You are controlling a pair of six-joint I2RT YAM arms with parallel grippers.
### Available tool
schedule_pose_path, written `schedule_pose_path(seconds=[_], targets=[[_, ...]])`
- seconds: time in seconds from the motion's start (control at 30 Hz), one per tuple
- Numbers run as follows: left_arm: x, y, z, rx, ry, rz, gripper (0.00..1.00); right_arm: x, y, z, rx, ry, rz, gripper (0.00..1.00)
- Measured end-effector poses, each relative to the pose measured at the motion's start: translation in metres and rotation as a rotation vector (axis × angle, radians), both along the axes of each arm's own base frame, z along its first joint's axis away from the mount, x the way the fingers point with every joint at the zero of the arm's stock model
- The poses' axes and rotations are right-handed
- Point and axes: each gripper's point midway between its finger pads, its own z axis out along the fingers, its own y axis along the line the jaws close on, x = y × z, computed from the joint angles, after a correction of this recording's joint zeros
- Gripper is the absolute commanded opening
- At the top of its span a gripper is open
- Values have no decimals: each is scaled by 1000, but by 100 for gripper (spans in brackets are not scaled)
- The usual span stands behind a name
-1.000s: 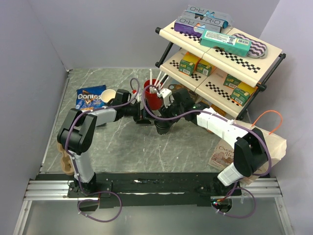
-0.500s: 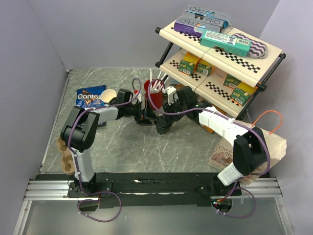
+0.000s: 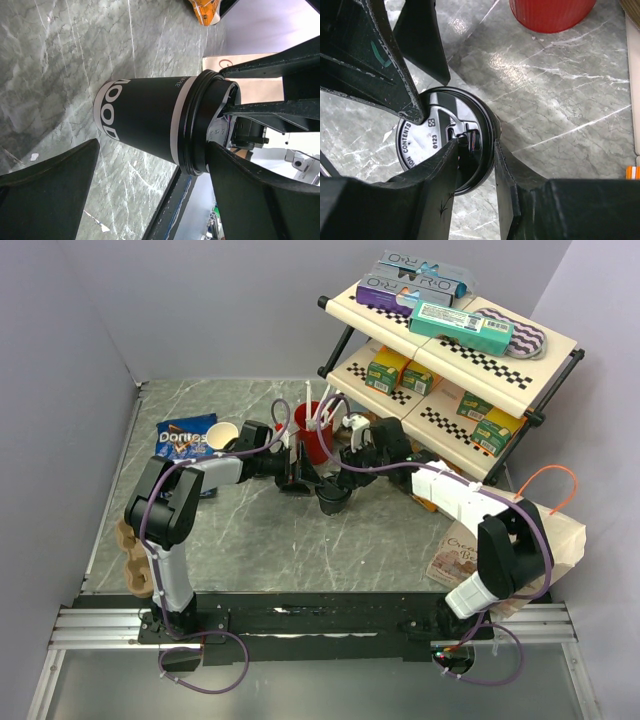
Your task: Pack the takeout coffee
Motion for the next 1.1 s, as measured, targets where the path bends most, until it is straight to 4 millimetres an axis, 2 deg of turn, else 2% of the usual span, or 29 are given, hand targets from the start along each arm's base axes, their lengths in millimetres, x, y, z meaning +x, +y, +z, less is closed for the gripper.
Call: schedule_pose_path(seconds=[0.13,0.33,0.37,0.47,0.7,0.8,0.83,1.0,1.1], targets=[[0,0,0,0,-12,-5,93,-1,0,-3,16,-8,-4,39],[-3,0,1,-15,-29,-29,94,-5,3,-5,51,-13,3,52],[-3,-1,1,-17,-29,-32,93,-7,3,-5,56,-6,6,58],[-4,-1,2,-22,-32,-38,93,-16,1,-4,54,15,15,66],[-5,-1,2,-24,-50,-51,94,-35,1,0,70,63,56,82],[-5,-1,3,-25,-53,-54,93,-44,3,4,89,82,83,93],[-6,-1,3,-25,-53,-54,93,-47,3,4,95,88,94,100],[-7,-1,7,-28,-63,-55,96,-67,4,0,125,138,139,100],[-7,0,10,-27,-79,-61,96,-72,4,-1,134,159,149,100]])
